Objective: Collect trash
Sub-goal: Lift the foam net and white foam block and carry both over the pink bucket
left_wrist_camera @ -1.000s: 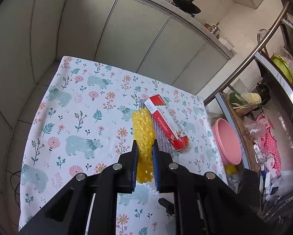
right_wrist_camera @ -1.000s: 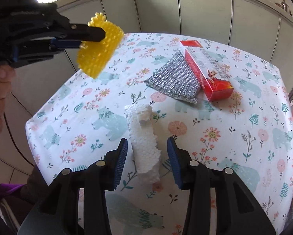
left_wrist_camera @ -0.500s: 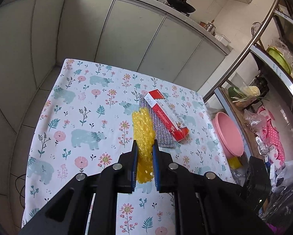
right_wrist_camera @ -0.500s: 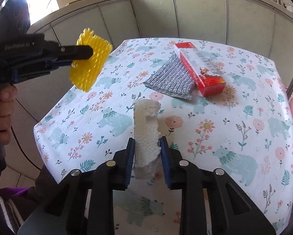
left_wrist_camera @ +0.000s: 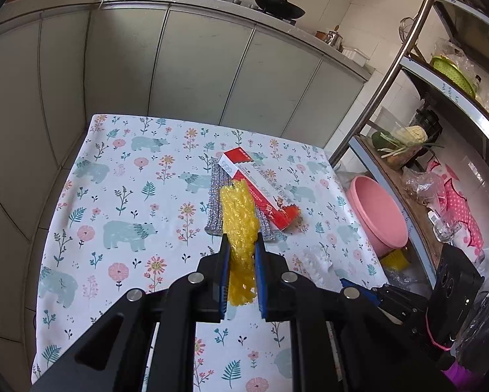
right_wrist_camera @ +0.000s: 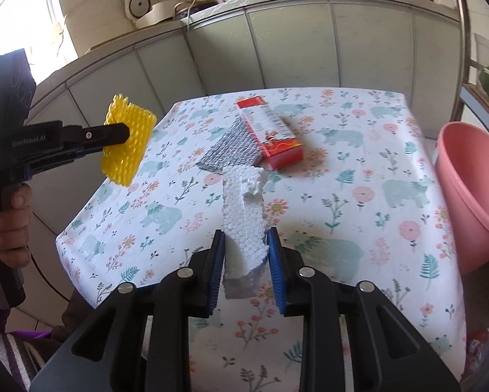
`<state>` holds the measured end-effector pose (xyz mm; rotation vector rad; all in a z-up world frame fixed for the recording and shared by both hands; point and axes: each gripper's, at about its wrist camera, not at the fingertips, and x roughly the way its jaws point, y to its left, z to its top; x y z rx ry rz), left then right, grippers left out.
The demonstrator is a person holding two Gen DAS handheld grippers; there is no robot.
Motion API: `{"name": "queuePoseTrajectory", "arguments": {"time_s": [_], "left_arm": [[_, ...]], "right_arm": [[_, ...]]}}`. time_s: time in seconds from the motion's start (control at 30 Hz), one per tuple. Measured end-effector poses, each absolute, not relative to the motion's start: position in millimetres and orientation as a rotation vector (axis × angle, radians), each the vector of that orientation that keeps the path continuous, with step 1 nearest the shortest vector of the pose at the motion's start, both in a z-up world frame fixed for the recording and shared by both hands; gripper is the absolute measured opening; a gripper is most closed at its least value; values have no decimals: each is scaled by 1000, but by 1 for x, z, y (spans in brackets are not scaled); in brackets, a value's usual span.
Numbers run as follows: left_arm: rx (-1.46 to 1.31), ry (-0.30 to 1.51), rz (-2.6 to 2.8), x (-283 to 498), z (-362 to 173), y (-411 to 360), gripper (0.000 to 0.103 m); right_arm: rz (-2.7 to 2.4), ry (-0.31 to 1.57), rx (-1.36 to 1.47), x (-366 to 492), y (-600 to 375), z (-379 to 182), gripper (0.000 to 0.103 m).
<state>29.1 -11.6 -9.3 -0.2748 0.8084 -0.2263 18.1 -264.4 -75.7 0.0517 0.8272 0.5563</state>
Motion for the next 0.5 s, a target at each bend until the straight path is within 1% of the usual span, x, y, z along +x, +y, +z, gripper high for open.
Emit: {"name": "queuePoseTrajectory", "arguments": {"time_s": [0.5], "left_arm": [[-199, 769, -322, 42, 2, -67, 13]], "right_arm": [[439, 734, 153, 18, -320, -62, 27]]}}
